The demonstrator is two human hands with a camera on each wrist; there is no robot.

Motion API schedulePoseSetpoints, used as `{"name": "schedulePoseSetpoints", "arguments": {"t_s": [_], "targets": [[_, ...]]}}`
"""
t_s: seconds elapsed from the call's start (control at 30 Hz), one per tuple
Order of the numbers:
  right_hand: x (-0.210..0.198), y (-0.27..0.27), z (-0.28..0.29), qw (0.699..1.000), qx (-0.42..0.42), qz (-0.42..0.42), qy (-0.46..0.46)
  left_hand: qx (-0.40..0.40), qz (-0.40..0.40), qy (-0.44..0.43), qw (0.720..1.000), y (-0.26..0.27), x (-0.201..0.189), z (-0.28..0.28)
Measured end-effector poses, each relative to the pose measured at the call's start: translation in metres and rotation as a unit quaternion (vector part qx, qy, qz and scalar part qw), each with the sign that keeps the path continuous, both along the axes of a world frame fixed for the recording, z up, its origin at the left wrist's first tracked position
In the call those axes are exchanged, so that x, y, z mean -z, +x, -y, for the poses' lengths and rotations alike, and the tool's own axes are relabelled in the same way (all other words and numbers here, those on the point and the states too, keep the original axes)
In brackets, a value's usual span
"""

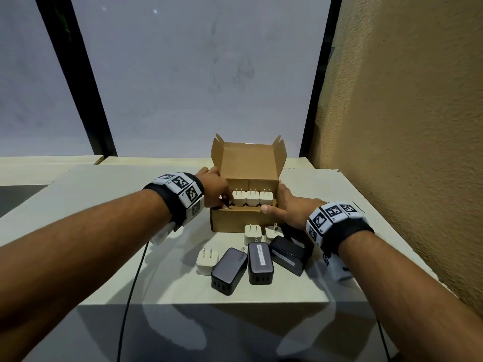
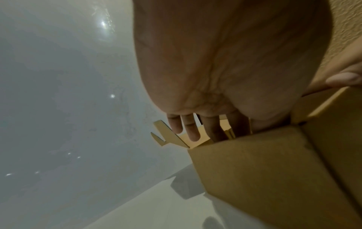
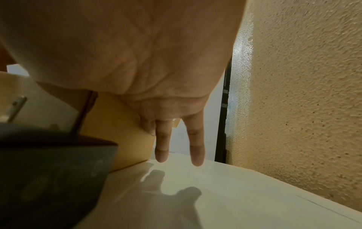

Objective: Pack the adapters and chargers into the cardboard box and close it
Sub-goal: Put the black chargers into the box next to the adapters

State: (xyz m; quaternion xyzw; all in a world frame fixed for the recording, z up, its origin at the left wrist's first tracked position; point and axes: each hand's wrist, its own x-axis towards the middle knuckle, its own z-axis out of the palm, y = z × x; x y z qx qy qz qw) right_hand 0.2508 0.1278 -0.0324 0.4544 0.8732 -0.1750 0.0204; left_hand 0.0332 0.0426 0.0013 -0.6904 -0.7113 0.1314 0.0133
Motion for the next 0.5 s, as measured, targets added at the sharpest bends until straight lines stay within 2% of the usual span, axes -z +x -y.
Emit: {"name": "schedulePoseSetpoints", "arguments": {"t_s": [0.2,0.27,0.37,0.43,0.5], "targets": [[0.0,-0.001,0.001,1.0,-0.004,-0.003,-0.006,0.006,0.004,-0.01,1.0,0.003,-0.001,0.007],[0.001,-0.002,0.0,1.0,-0.008,-0.012,-0.004,0.034,0.016,-0.002,0.999,0.008,-0.006,0.017],[0.001,-0.001,-0.001,0.999,-0.019,-0.033,-0.005,0.118,0.109,0.037,0.986,0.02,-0.02,0.042],[0.001,-0.002,0.0,0.999,-0.02,-0.038,-0.008,0.14,0.2,0.002,0.97,0.031,-0.027,0.065],[0.001,-0.001,0.0,0.999,-0.017,-0.042,-0.003,0.138,0.221,-0.061,0.963,0.043,-0.027,0.086]]}}
